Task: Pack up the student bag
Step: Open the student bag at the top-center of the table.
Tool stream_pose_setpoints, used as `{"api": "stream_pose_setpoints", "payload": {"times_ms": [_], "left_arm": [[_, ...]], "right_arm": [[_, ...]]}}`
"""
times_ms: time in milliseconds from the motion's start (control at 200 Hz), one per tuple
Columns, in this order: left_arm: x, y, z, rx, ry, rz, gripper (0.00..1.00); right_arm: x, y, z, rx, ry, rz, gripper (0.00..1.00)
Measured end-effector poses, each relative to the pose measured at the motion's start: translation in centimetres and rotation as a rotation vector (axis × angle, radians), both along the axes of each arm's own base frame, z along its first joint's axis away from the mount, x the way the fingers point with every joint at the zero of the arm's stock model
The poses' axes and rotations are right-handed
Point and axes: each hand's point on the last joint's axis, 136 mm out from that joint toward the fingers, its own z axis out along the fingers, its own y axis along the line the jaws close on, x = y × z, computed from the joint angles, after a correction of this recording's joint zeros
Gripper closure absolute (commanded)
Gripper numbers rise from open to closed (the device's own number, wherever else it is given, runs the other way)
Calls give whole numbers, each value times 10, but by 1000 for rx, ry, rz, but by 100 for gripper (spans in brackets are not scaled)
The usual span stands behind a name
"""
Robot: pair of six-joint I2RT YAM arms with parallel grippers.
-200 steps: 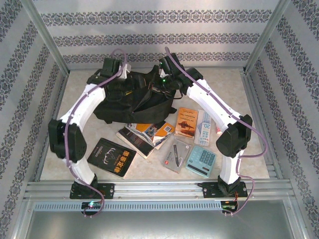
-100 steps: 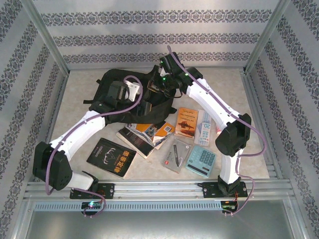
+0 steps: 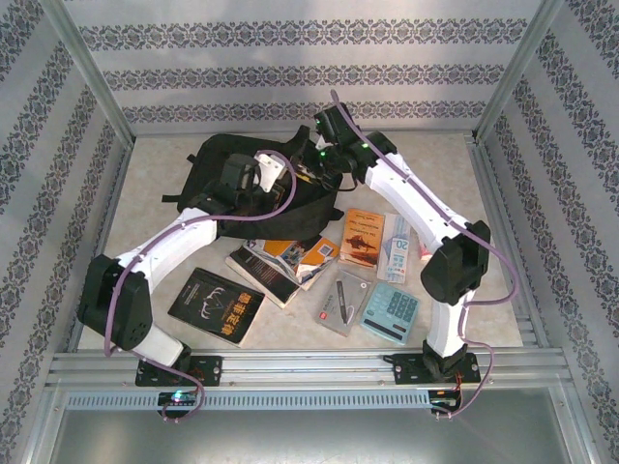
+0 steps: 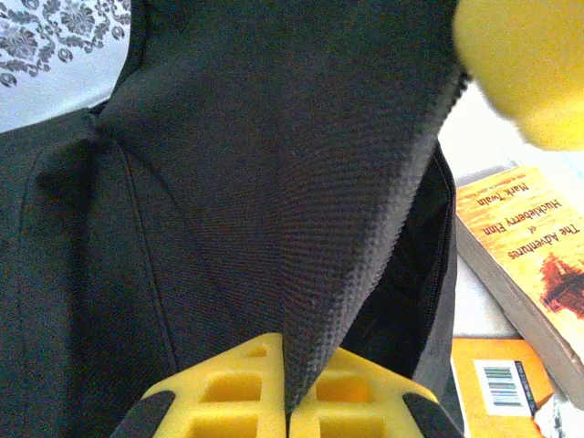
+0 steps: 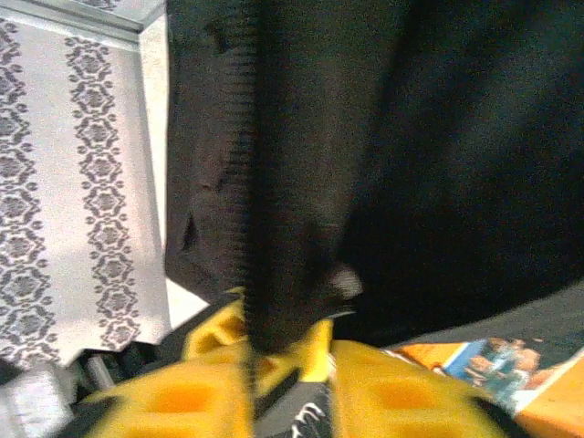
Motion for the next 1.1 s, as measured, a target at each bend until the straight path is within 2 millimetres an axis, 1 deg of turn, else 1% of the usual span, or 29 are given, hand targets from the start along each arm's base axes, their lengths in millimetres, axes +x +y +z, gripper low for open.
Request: {"api": "stream_pose_setpoints", "payload": {"times_ms": [40, 105, 180, 255, 315, 365, 455, 605, 684, 734, 829, 874, 914, 939, 979, 1009, 1054, 1099], "left_arm": [[-2, 0, 1, 5, -10, -14, 100], [-10, -2, -1, 8, -24, -55, 100], [-23, -4, -5, 9, -35, -109, 100], [-37, -6, -8, 4, -56, -165, 100], [-47, -7, -7, 0, -76, -207, 100], [-55, -8, -4, -4, -94, -237, 100], [-63, -10, 0, -5, -124, -278, 100], [-75, -10, 1, 2, -154, -325, 100], [-79, -9, -1, 9, -165, -340, 100], [-81, -9, -1, 13, -169, -348, 100], [-82, -9, -3, 21, -175, -357, 100], [-82, -9, -3, 23, -180, -359, 100], [-82, -9, -2, 24, -183, -359, 100], [-81, -9, -2, 23, -187, -358, 100], [-81, -9, -2, 24, -189, -355, 100], [-80, -8, -1, 26, -192, -352, 100], [-79, -8, -1, 28, -194, -345, 100], [-78, -7, -1, 27, -194, -333, 95]], "right_arm": [[1, -9, 3, -3, -6, -20, 45], [6, -33, 13, 1, -22, -83, 40], [9, -65, 29, 14, -48, -163, 38], [13, -92, 44, 35, -63, -237, 37], [17, -106, 50, 44, -61, -280, 37], [21, -110, 50, 46, -43, -295, 37], [27, -103, 42, 52, 7, -284, 36], [33, -77, 12, 59, 121, -231, 35], [34, -62, 0, 64, 169, -202, 35], [35, -51, -4, 70, 188, -180, 35], [37, -34, -3, 82, 201, -144, 35], [38, -28, -1, 86, 202, -129, 37], [38, -23, 2, 89, 203, -119, 42], [38, -22, 3, 87, 202, -112, 47], [37, -20, 5, 85, 207, -109, 59], [37, -20, 5, 79, 209, -105, 72], [34, -22, 4, 70, 224, -108, 86], [30, -25, 1, 54, 242, -111, 94]]}}
